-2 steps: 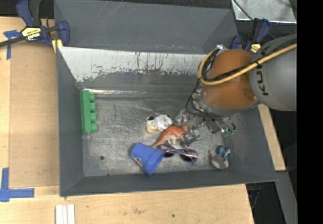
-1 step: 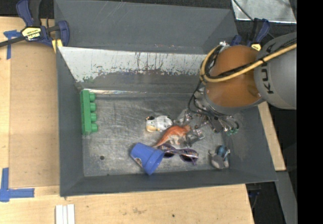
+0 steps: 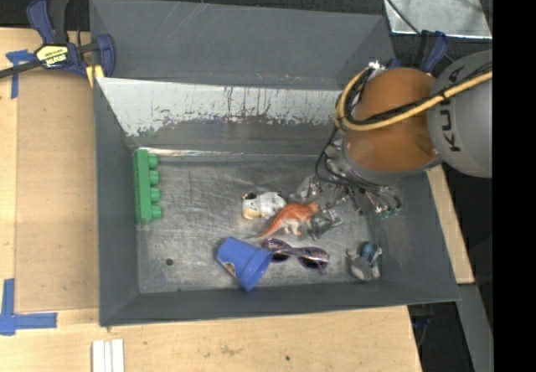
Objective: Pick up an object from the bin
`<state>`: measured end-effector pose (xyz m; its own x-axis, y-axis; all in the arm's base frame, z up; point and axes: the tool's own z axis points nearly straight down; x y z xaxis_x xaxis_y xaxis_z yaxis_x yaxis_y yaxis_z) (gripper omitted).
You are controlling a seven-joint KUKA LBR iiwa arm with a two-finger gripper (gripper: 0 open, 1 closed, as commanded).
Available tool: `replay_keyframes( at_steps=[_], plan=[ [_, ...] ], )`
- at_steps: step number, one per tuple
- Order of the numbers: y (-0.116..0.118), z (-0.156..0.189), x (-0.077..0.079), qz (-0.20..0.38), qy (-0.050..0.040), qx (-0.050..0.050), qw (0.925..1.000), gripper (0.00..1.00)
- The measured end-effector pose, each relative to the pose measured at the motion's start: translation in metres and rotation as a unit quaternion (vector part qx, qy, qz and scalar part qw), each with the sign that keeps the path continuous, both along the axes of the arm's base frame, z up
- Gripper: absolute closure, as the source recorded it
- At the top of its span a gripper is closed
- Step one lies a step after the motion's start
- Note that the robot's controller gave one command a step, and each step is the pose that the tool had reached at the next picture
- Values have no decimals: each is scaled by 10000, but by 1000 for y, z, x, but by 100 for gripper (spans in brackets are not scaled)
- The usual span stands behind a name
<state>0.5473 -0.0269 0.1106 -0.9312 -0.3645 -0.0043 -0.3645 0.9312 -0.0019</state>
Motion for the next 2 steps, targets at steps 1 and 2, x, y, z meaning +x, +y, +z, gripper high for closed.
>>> replay_keyframes(
  at_steps=[1, 2],
  plan=[
    [0, 9, 1, 0, -3, 0, 10000, 100],
    [0, 18, 0, 0, 10, 1, 10000, 100]
  ],
)
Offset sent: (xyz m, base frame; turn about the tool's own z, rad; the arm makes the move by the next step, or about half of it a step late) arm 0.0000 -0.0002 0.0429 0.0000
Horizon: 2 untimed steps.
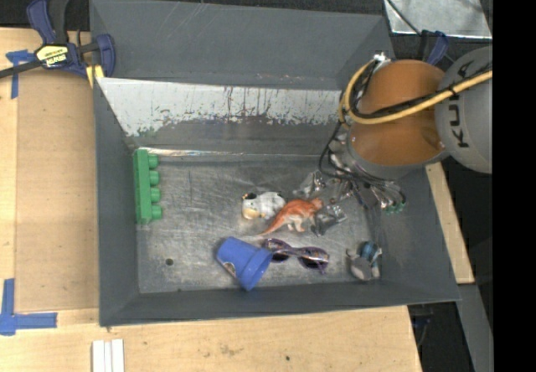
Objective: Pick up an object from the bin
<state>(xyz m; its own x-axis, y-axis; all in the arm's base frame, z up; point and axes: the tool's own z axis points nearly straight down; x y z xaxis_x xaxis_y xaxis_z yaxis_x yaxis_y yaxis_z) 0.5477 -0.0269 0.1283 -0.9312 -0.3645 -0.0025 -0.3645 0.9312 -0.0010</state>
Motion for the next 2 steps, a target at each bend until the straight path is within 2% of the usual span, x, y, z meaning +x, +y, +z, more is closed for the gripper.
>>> replay_keyframes(
  at_steps=[2],
  plan=[
    [0, 22, 0, 0, 10, 0, 10000, 100]
  ],
)
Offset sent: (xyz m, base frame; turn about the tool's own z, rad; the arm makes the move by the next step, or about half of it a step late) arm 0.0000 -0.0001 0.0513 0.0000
